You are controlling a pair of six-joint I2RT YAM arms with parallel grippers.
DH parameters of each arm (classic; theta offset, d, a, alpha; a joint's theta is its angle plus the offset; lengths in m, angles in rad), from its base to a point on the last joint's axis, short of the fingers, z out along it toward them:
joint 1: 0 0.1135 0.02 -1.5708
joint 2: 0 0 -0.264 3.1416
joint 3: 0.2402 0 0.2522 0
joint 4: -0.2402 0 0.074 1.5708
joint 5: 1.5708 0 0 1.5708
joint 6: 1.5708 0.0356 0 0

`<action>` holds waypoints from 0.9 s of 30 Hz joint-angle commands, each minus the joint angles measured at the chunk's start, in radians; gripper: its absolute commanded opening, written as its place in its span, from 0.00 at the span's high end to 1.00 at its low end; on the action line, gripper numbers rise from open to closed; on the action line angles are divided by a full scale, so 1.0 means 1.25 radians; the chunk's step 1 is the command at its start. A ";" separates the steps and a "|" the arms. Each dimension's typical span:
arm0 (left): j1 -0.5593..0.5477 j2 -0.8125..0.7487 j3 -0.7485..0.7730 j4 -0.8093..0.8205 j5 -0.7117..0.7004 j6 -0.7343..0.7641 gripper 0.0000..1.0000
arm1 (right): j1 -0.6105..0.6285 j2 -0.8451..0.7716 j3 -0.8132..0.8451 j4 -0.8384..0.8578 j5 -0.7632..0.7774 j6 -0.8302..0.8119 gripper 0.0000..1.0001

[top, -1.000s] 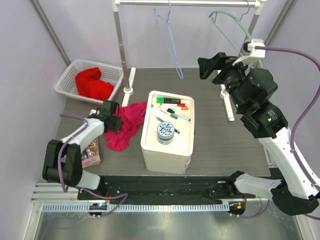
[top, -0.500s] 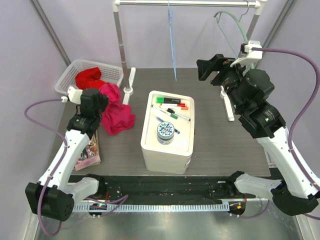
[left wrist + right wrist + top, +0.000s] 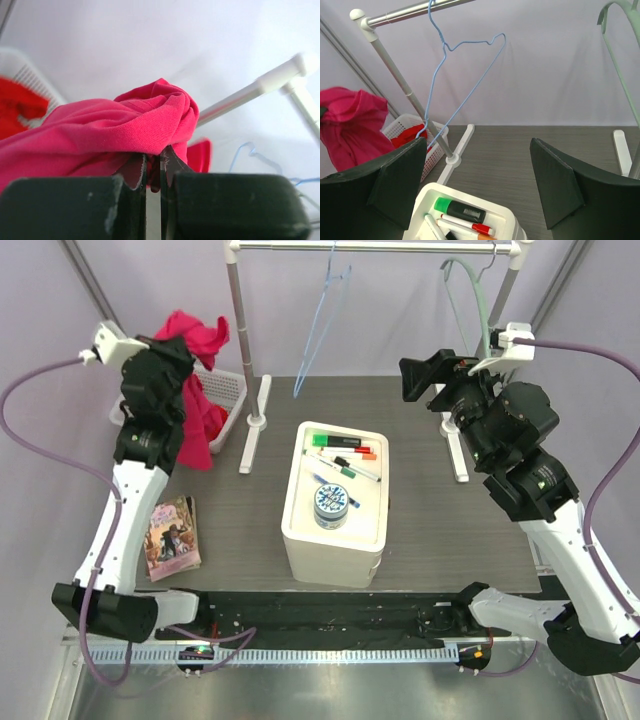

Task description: Remove the t-shirt from the hanger

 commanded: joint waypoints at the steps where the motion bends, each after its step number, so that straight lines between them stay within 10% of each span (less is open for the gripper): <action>1: 0.057 0.074 0.150 0.140 0.106 0.077 1.00 | 0.002 -0.008 0.013 0.036 0.013 -0.020 0.11; 18: 0.195 0.322 0.282 0.300 0.452 0.004 1.00 | 0.001 -0.038 0.028 0.004 0.018 -0.049 0.11; 27: 0.208 0.414 0.454 0.284 0.430 0.015 1.00 | 0.001 -0.040 0.045 -0.008 0.004 -0.045 0.11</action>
